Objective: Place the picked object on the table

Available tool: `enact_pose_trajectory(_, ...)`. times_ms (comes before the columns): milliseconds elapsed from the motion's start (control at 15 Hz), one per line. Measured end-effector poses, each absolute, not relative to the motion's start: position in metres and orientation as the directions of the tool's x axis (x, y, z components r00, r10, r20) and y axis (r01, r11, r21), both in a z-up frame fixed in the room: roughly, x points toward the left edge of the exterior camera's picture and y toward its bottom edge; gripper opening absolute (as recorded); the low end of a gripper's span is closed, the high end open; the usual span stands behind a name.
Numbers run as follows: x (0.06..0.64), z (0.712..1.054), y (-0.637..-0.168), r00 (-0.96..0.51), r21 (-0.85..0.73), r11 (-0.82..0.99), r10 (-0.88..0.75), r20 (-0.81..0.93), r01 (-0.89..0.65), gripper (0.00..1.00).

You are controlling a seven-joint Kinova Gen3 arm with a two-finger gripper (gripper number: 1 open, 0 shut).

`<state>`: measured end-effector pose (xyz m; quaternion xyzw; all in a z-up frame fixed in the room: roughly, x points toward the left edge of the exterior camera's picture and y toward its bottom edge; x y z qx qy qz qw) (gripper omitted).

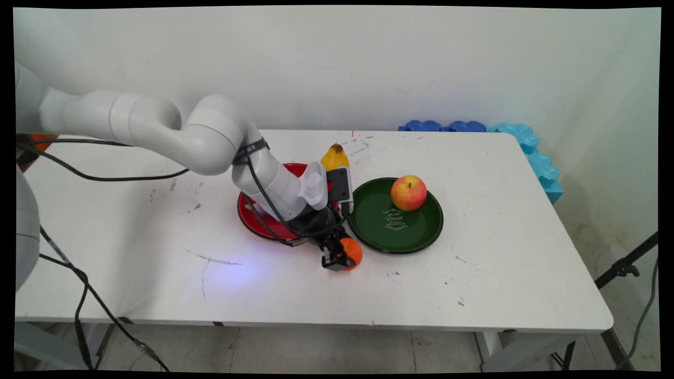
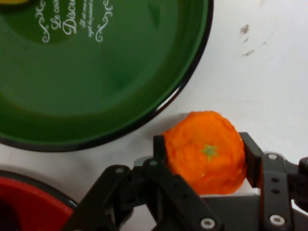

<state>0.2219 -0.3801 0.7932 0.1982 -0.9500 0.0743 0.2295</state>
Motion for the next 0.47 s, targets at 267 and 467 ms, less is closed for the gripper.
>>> enact_pose_trajectory(267,0.2220,0.7869,-0.3790,-0.812,-0.051,0.910,-0.340,0.474,-0.411,1.00)
enact_pose_trajectory(467,0.2212,0.7893,-0.3769,-0.809,-0.053,0.911,-0.334,0.484,-0.408,1.00)
